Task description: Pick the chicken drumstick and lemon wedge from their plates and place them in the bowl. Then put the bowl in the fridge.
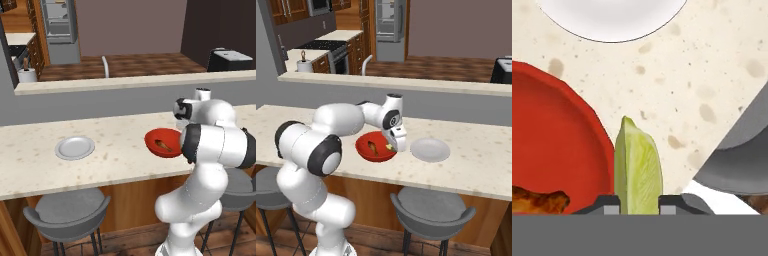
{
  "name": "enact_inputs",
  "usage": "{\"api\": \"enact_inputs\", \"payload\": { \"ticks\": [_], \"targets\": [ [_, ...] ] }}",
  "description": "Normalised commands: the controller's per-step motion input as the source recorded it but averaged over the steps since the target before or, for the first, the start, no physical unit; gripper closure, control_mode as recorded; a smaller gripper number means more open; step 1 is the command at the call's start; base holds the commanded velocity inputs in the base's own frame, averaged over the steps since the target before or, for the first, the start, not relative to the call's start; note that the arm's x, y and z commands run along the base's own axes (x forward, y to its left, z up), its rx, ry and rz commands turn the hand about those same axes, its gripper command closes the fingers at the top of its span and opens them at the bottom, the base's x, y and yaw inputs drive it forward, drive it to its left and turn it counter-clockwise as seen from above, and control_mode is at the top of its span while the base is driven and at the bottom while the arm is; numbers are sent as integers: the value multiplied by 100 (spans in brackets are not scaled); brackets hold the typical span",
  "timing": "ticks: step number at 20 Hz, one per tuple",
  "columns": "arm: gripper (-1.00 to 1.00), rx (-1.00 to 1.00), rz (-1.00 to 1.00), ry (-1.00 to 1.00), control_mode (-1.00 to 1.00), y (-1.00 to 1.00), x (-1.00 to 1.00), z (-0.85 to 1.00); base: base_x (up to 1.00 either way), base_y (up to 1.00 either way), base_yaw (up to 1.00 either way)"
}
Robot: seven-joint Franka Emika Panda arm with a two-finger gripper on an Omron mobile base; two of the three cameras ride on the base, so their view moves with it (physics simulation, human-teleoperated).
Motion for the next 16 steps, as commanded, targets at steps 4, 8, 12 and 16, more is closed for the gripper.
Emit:
{"api": "enact_inputs", "payload": {
  "ticks": [4, 8, 12, 16],
  "targets": [
    [100, 0, 1, -9, -100, 52, 16, 0, 0, 0, 0],
    [100, 0, 0, -1, -100, 38, 33, -1, 0, 0, 0],
    [100, 0, 0, -1, -100, 27, 44, -15, 0, 0, 0],
    [100, -2, 0, -6, -100, 4, 47, -23, 0, 0, 0]
  ]
}}
